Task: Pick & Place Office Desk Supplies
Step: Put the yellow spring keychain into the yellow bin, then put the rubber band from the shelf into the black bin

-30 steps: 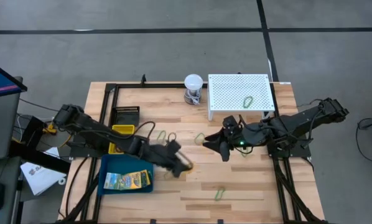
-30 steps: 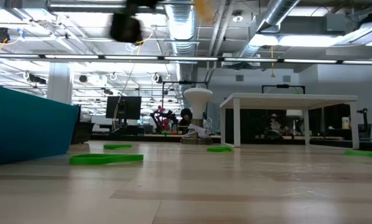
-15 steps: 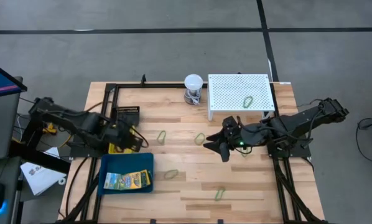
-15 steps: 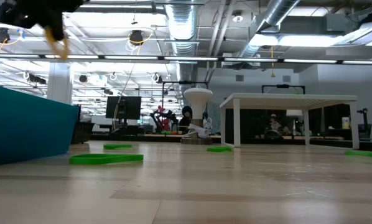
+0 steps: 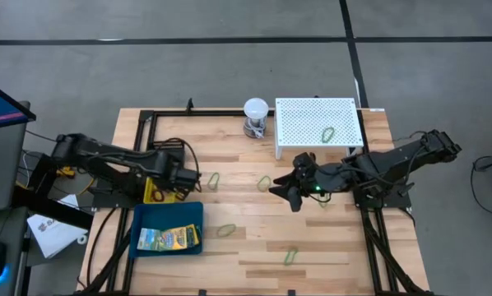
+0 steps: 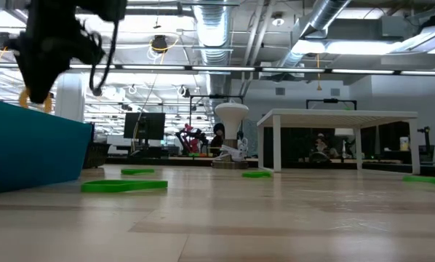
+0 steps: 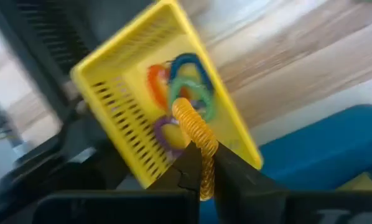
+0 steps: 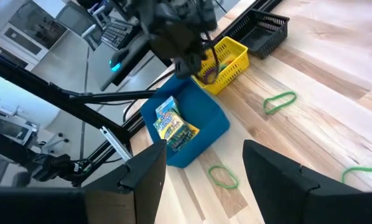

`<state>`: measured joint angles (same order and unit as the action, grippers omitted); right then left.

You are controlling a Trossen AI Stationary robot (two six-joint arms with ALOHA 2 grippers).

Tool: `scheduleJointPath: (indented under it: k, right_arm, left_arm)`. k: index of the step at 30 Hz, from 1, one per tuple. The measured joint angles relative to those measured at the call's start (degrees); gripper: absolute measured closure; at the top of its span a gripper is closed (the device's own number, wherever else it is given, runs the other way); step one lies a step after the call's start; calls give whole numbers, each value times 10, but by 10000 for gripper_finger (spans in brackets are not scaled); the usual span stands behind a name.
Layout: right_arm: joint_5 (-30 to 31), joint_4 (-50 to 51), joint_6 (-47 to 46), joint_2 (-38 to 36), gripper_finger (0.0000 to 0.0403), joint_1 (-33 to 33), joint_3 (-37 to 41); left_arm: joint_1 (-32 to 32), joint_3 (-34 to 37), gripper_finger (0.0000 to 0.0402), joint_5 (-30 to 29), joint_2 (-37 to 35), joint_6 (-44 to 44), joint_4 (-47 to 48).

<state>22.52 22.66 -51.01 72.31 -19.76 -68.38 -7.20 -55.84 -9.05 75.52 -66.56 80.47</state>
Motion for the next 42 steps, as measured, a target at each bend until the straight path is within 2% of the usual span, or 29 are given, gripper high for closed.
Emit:
scheduleJointPath:
  k: [3, 8, 13, 18, 25, 34, 38, 42]
  right_arm:
    - [0, 3, -3, 0, 195, 1, 0]
    - [0, 6, -9, 0, 195, -1, 0]
    - [0, 21, -21, 0, 195, -5, 0]
    - [0, 23, -22, 0, 195, -5, 0]
    - [0, 27, -22, 0, 195, -3, 0]
    - [18, 44, -33, 0, 195, -3, 0]
    - [38, 79, -62, 0, 195, -1, 0]
    - [42, 189, -140, 0, 195, 13, 0]
  left_arm:
    - [19, 42, 393, 11, 4, 6, -36]
    - [31, 90, 393, 0, 4, -12, -39]
    - [31, 108, 389, -6, 4, -14, -51]
    - [31, 113, 368, -8, 4, -18, -51]
    - [31, 114, 311, -30, -8, -17, -56]
    - [31, 114, 204, -46, -95, -29, -67]
    - [30, 114, 181, -28, -155, -28, -152]
    - [18, 114, 186, 2, -209, -25, -342]
